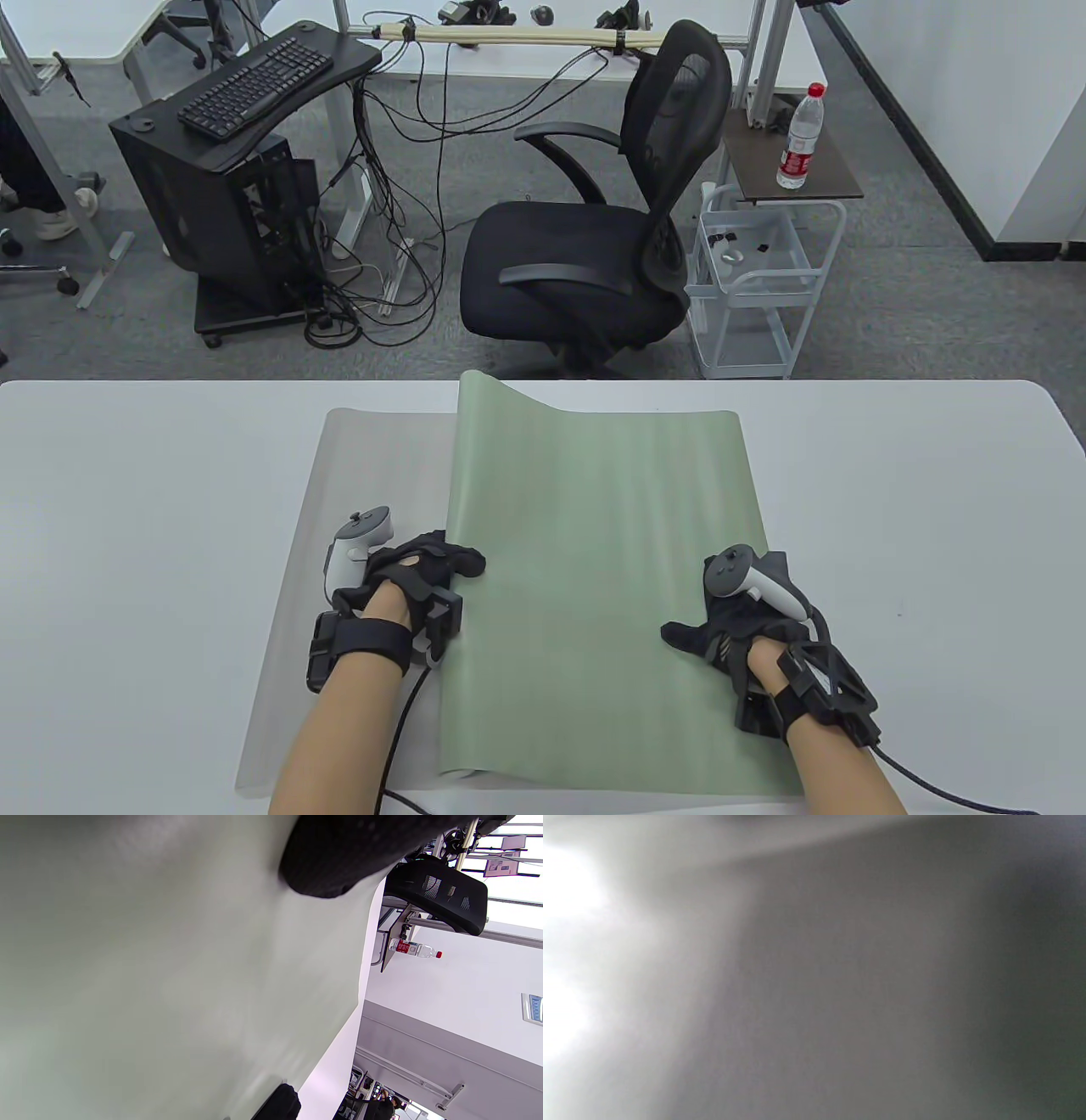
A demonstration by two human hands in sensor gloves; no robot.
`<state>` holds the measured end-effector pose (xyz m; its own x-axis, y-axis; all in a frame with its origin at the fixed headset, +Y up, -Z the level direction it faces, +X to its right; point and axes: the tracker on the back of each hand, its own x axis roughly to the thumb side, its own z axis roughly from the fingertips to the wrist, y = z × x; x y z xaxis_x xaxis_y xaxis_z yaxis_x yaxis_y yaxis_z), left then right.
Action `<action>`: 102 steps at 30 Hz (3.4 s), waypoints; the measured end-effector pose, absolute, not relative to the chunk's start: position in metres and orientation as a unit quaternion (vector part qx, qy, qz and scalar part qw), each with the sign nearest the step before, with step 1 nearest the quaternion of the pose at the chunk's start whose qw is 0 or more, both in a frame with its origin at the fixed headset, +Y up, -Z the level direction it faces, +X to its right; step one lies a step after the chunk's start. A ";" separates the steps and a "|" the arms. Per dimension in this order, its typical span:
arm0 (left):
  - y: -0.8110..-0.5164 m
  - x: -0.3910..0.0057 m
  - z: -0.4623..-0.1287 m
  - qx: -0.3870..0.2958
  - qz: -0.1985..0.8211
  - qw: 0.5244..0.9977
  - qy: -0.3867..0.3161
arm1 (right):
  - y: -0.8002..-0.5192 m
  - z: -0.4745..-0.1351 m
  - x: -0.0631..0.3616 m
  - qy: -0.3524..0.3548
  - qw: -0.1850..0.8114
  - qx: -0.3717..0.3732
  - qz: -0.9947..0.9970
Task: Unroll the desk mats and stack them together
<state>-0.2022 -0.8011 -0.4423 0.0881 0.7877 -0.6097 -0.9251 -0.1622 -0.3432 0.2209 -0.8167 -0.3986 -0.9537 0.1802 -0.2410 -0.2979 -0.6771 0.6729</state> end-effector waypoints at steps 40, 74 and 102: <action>-0.797 -0.249 -0.447 -0.336 0.674 0.646 0.126 | -0.819 -0.399 0.221 0.375 0.134 -0.076 0.914; -0.805 -0.295 -0.459 -0.338 0.651 0.662 0.155 | -0.819 -0.399 0.222 0.372 0.135 -0.076 0.915; -0.799 -0.333 -0.460 -0.320 0.630 0.682 0.187 | -0.820 -0.399 0.222 0.371 0.134 -0.076 0.916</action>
<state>-0.3331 -0.7994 -0.4604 0.1360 0.7399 -0.6588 -0.9796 0.0010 -0.2011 0.2217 -0.8197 -0.3992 -0.9525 0.1884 -0.2392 -0.3018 -0.6884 0.6595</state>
